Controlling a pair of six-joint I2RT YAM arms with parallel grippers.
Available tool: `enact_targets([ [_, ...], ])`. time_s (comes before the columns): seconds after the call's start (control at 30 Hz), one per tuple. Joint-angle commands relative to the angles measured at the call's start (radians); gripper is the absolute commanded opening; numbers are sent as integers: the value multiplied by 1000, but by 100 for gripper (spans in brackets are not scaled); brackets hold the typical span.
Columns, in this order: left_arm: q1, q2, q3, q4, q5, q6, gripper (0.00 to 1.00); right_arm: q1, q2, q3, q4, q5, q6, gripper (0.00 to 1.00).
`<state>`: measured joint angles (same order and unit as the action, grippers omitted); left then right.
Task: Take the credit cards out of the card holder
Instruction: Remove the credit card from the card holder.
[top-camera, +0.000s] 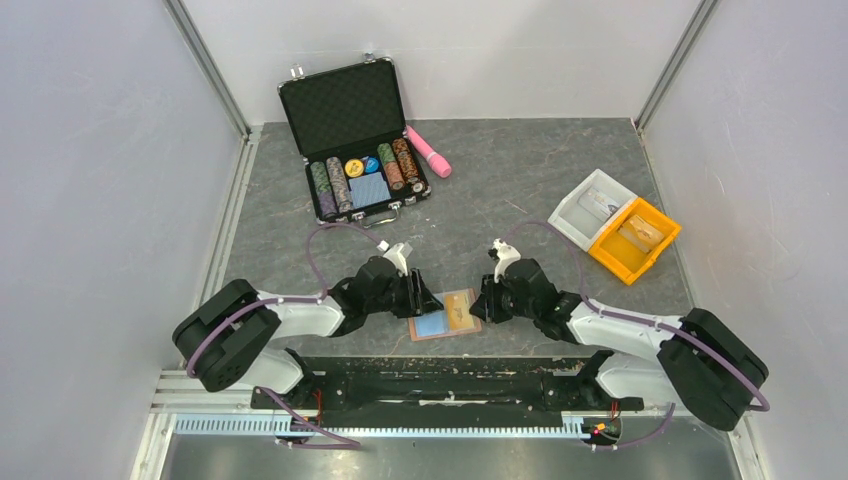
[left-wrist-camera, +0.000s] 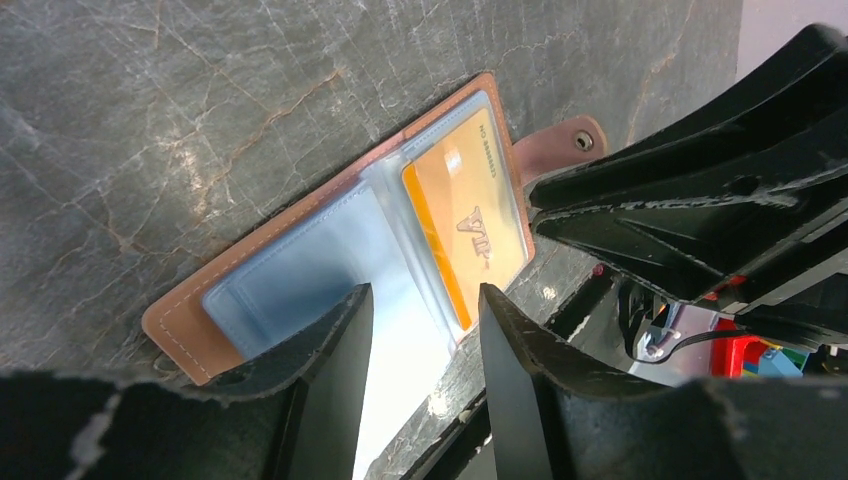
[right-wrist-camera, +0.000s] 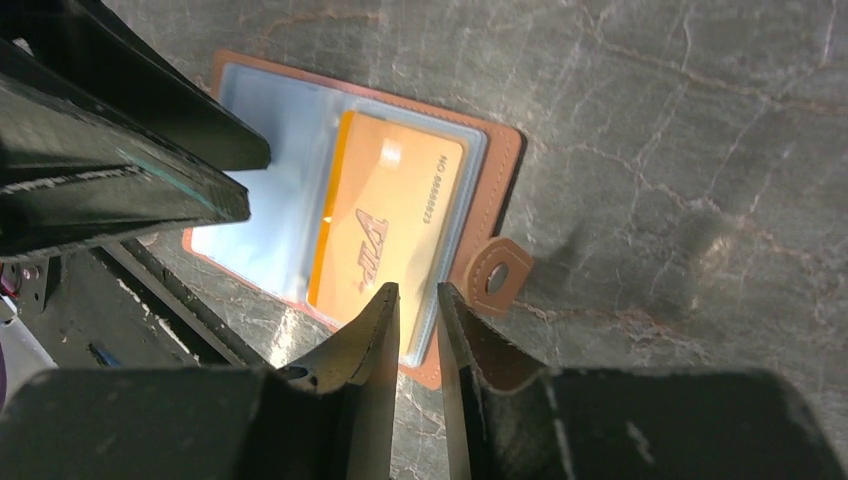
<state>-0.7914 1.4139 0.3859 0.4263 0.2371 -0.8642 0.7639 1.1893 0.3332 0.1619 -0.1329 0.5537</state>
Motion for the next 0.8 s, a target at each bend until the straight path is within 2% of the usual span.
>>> enact_targets([
  [0.0, -5, -1, -23, 65, -18, -25, 51, 5, 25, 80, -17, 14, -57, 23],
  [0.47, -8, 49, -28, 121, 13, -24, 51, 4, 101, 56, 47, 5, -41, 19],
  [0.77, -18, 89, -23, 162, 24, -29, 49, 5, 102, 3, 76, -2, -17, 9],
])
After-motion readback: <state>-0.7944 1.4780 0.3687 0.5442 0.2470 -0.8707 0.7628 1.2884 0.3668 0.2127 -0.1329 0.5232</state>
